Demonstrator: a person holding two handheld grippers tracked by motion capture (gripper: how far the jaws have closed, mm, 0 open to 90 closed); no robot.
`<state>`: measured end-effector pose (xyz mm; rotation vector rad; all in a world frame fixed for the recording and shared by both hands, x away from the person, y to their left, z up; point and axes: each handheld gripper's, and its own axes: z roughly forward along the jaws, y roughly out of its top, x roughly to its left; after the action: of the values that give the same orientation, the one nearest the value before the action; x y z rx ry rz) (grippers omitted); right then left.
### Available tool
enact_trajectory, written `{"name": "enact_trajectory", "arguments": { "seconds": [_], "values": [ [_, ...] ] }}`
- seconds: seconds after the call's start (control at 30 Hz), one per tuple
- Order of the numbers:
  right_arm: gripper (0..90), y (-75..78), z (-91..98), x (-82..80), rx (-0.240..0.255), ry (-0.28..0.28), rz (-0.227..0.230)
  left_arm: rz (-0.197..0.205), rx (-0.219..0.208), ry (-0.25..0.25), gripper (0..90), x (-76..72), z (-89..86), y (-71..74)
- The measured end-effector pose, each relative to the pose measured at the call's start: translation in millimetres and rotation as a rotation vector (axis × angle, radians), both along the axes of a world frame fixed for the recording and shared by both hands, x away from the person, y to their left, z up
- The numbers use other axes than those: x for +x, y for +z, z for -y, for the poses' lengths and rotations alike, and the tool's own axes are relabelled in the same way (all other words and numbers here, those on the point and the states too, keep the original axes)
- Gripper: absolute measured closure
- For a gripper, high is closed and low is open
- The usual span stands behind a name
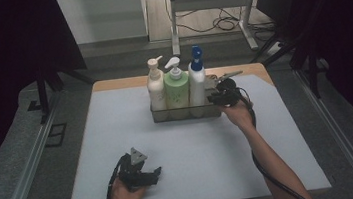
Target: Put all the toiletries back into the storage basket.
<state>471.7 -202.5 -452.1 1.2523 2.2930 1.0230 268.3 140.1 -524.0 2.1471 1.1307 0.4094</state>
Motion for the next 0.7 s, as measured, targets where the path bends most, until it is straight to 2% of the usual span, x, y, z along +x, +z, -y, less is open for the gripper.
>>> {"name": "enact_trajectory", "arguments": {
  "seconds": [0.2,0.4,0.7],
  "values": [
    [60.3,4.3,5.0,-2.9,0.000,-0.003,0.014,0.000,0.000,0.000,12.2,0.0,0.0,0.0],
    [49.4,7.8,7.3,-8.3,0.007,0.018,0.025,-0.001,0.004,-0.002,12.2,0.0,-0.2,0.1],
    [39.1,12.4,9.7,-17.1,0.003,0.043,0.045,0.000,0.002,-0.001,12.2,0.0,-0.1,0.1]
  ]
}}
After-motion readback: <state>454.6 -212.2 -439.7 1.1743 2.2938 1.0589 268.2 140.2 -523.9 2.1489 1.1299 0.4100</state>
